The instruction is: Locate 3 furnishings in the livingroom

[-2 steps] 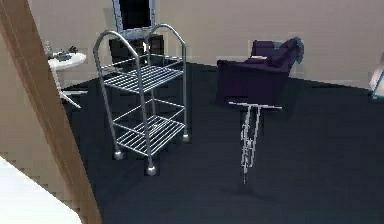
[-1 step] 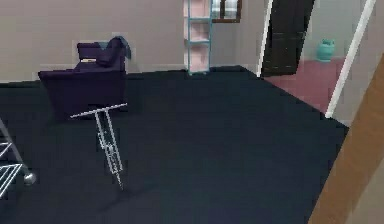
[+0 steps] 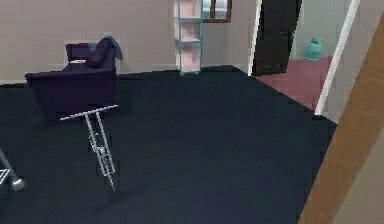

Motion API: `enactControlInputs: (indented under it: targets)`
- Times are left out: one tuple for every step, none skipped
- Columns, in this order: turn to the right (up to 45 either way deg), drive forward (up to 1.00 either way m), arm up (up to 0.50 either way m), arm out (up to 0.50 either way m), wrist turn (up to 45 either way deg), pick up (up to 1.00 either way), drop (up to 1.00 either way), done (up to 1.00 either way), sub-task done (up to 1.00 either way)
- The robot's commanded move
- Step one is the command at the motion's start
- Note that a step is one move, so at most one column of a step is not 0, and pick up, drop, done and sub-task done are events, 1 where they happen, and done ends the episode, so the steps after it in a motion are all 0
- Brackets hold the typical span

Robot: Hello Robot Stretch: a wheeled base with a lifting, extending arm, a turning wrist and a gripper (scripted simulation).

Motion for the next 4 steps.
enactControlInputs:
  targets:
    - [3.0, 0.00, 0.00, 0.00, 0.0, 0.00, 0.00, 0.00, 0.00]
    - [0.0, 0.80, 0.00, 0.00, 0.0, 0.00, 0.00, 0.00, 0.00]
    - [-9.0, 0.00, 0.00, 0.00, 0.0, 0.00, 0.00, 0.00, 0.00]
    - [-3.0, 0.00, 0.00, 0.00, 0.0, 0.00, 0.00, 0.00, 0.00]
